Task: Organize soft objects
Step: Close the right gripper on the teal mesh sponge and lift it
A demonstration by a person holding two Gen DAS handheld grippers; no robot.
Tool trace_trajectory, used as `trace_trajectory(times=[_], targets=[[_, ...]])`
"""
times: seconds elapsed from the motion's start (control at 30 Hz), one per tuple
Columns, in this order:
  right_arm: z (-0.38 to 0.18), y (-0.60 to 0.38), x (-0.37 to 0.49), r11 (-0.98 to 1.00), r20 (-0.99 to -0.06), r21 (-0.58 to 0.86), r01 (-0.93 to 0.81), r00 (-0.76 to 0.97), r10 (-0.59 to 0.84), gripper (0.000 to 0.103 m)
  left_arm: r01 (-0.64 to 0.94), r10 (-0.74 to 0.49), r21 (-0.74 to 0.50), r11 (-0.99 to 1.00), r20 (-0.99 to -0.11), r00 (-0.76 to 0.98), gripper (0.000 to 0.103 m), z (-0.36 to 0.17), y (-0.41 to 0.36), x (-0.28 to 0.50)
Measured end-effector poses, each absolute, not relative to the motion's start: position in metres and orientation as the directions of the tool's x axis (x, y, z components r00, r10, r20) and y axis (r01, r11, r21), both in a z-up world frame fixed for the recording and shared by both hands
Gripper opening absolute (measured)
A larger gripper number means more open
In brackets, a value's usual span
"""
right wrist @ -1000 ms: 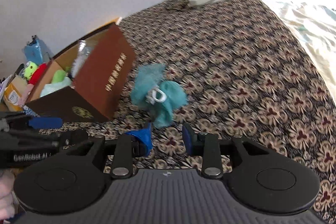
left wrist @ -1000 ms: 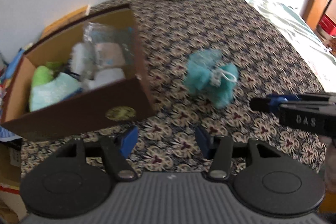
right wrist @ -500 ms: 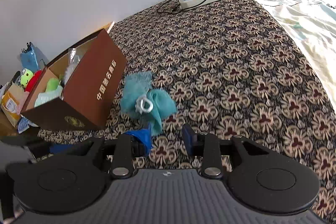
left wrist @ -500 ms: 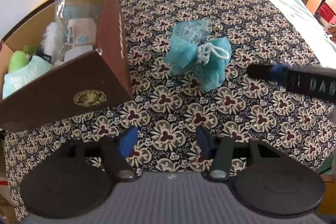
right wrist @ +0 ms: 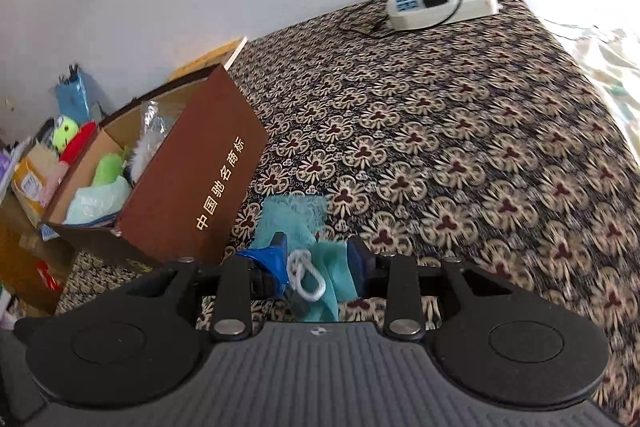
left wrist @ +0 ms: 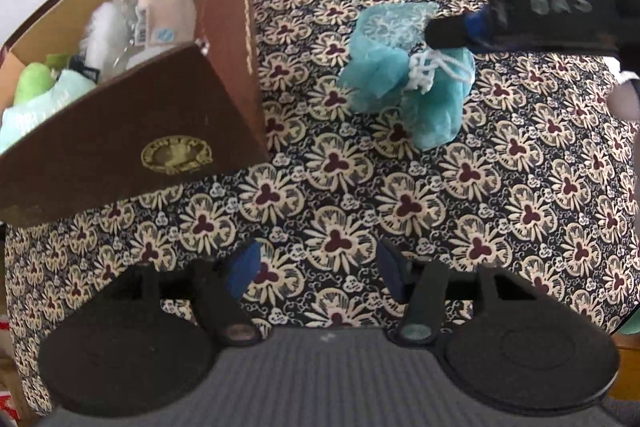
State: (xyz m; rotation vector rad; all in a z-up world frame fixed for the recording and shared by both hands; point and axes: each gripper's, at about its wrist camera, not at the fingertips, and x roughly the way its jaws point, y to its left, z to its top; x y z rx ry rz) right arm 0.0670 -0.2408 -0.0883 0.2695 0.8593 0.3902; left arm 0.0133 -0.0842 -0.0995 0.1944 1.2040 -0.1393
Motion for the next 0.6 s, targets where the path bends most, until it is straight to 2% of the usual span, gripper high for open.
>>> trace_trajectory(times=[0.27, 0.43, 0.6], targets=[[-0.113, -0.224, 0.104, 0.898, -0.728, 0.367, -0.243, 0.525, 0.440, 0.016, 0.191, -0.031, 0.040, 0.981, -0.935, 0.353, 0.059, -0.100, -0.071, 0.012], [-0.123, -0.227, 0.100, 0.883, -0.729, 0.414, -0.224, 0.499, 0.468, 0.017, 0.196, -0.111, -0.040, 0.980, -0.924, 0.367, 0.059, -0.095, -0.063, 0.009], [-0.122, -0.236, 0.069, 0.850, -0.726, 0.481, -0.216, 0.445, 0.524, 0.016, 0.275, -0.199, -0.091, 0.957, -0.895, 0.398, 0.060, -0.087, -0.070, 0.003]])
